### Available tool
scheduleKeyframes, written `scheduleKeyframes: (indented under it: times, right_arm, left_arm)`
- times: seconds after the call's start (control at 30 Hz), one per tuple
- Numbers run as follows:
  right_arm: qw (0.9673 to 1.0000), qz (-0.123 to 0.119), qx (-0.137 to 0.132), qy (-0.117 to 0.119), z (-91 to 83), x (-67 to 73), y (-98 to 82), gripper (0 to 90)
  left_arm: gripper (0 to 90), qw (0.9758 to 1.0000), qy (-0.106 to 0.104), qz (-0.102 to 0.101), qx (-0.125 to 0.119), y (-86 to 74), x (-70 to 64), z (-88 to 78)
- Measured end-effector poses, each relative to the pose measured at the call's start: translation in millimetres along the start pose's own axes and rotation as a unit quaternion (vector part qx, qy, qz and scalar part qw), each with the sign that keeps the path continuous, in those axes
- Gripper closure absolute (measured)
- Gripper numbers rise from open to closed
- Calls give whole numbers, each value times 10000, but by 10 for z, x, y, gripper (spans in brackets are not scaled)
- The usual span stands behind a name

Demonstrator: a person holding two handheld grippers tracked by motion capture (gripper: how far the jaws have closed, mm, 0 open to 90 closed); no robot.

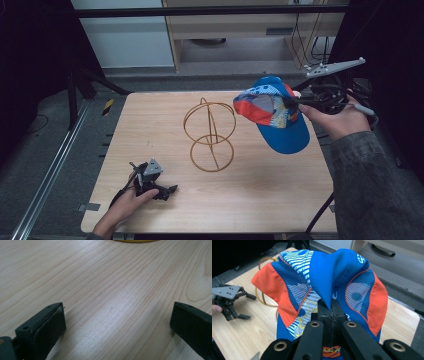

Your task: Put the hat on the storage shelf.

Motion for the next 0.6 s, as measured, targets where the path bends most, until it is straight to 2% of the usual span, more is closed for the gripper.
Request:
scheduleKeyframes:
  times: [0.2, 0.6]
  right_arm:
    - [9999, -105, -31, 40, 81, 72, 177, 899]
    - [9990, -361, -29, 248, 431, 302, 616, 898]
  left_arm:
    - [0, 10000, 4, 0, 3, 0, 0, 0]
    - [0, 10000, 4, -10, 2, -1, -2, -1]
Point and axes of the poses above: each handheld gripper's, and its own axes: z roughly forward along the jaws, y roughly out of its top, x roughly to its left, the point moved 5 cm from there along z, roughly forward along the jaws, and after that the axes turned 2 degrees about x, right-handed, at the moved point
